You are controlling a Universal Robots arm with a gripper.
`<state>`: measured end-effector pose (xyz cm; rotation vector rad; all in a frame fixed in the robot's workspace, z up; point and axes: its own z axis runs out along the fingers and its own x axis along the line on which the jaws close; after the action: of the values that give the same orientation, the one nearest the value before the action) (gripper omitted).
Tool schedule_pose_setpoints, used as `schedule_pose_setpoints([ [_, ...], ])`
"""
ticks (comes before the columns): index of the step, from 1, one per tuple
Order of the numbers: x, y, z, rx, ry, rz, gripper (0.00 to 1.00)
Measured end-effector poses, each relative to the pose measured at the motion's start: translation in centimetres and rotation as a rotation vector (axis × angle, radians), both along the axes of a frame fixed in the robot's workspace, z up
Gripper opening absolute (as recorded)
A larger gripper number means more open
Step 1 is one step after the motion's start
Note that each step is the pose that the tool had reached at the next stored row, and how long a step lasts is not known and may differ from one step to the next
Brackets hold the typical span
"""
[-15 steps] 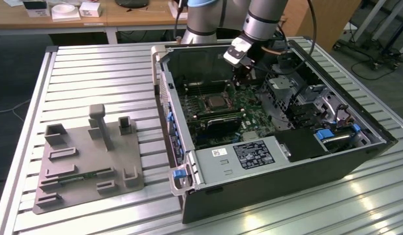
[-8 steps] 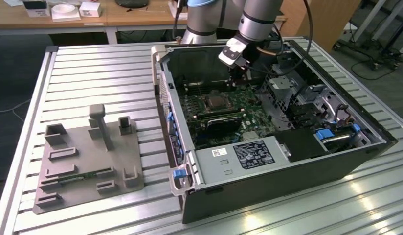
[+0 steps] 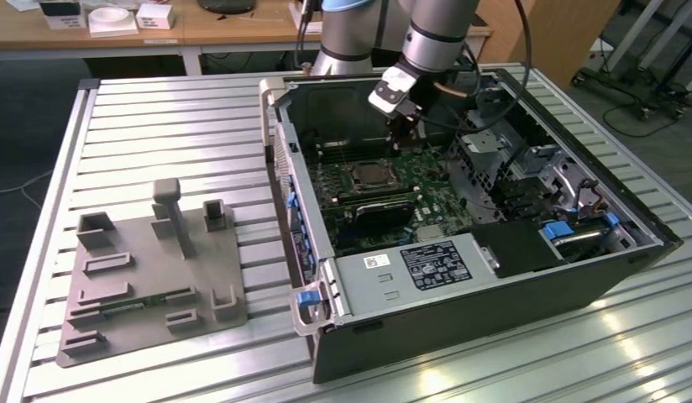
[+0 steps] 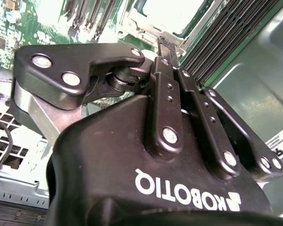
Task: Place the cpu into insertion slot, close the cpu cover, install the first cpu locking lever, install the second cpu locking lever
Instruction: 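Close the cpu cover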
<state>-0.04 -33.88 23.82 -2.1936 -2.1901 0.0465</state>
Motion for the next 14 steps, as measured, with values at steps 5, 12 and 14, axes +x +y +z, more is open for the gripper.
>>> schedule_pose_setpoints([
  [5, -0.8, 0.00, -0.26, 0.0000, 0.0000, 0.000, 0.10],
  [12, -1.2, 0.00, -0.29, 0.0000, 0.0000, 0.000, 0.10],
  [14, -1.3, 0.00, -0.30, 0.0000, 0.0000, 0.000, 0.10],
])
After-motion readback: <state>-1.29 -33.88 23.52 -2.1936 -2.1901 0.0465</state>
